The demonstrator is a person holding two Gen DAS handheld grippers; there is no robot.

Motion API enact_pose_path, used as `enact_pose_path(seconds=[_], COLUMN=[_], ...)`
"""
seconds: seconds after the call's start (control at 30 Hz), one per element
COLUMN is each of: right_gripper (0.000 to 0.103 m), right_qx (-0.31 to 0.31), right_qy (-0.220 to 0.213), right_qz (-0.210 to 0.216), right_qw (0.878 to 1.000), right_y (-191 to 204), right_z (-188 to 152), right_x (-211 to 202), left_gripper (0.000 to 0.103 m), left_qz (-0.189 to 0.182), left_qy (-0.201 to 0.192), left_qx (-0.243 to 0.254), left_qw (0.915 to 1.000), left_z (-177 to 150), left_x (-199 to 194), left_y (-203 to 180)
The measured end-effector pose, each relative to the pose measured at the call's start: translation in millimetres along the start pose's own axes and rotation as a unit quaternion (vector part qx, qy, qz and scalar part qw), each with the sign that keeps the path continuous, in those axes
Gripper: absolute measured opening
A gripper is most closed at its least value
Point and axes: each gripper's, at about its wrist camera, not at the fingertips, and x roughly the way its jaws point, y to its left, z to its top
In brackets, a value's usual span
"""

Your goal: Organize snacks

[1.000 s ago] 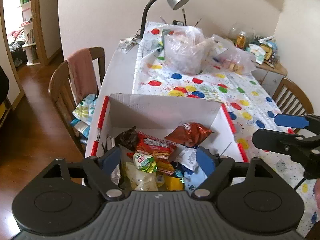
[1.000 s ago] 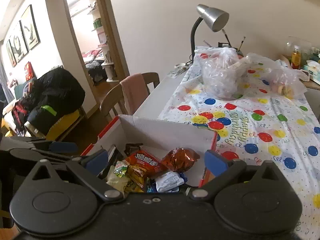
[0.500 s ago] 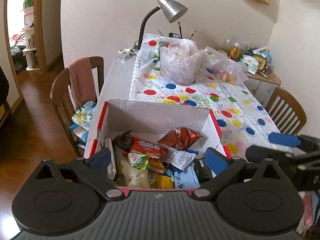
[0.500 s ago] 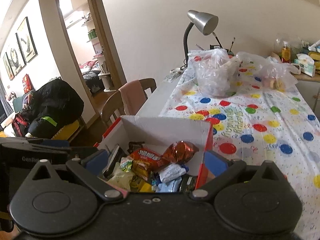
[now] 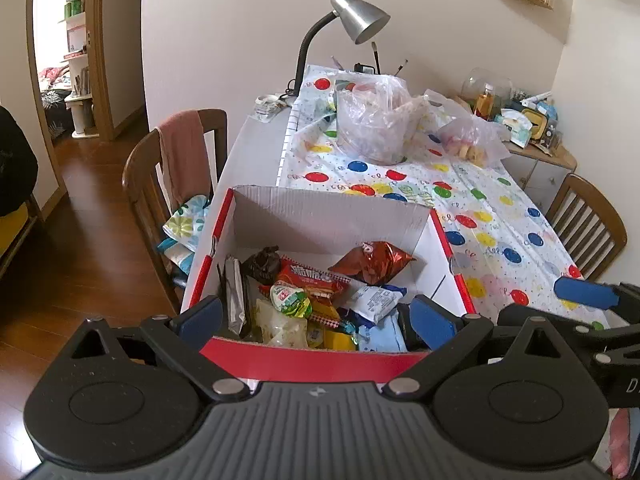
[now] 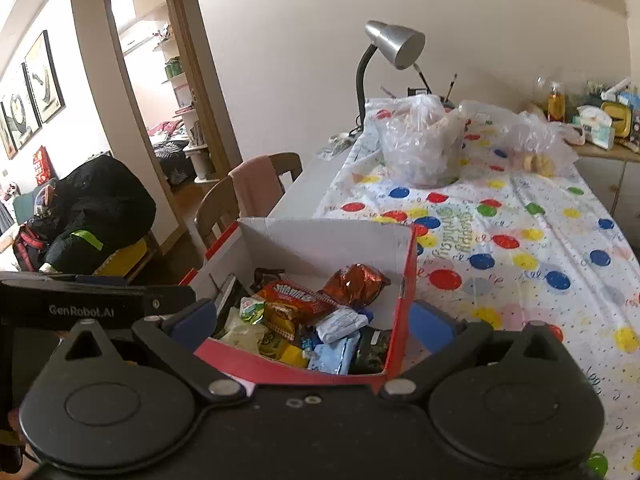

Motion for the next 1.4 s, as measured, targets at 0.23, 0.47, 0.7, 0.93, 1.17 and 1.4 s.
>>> enact_pose_path(seconds=[0.23,0.47,0.7,0.93,1.17,1.4], right_gripper=[0.103,0.103,0.103,0.103,0.103,0.103], right_qx=[-0.008,0.007,0.020,0.019,0.016,0.018], right_qy=[-0.009,-0.013,-0.017,-0.019,-0.012,-0.006], right_qz=[-0.013,-0.030,-0.040,-0.038,-0.035,-0.035], right_qw=[1.000,0.999,0.999,0.999,0.999,0.999], right_y=[3.3,-1.9,-6.8,-6.5,-5.6,-5.7], right_z=[-1.5,-1.8,-1.7,-1.8,-2.2,-3.4], right_x=[0.8,0.4,-2.4,-2.8,0.1,1.3], left_gripper=[0.101,0.101,0.101,0.101,0.101,0.101], left_qz=[0.005,0.007,0.001,0.002,0.000,0.000], left_qy=[-0.001,-0.006,-0.018,-0.026,-0.024,-0.021], left_qx=[-0.004,-0.005,-0.001,0.004,0.005,0.006], left_qw=[1.0000,0.9999,0.9998,0.9997,0.9997,0.9998], left_z=[-1.7,-2.0,-2.0,-3.2,-2.8,-4.8], left_x=[-1.0,-2.6,-12.4,-17.2,-18.7,-18.8], left_y=[0.8,0.2,-3.0,-7.1,-8.1,-9.3])
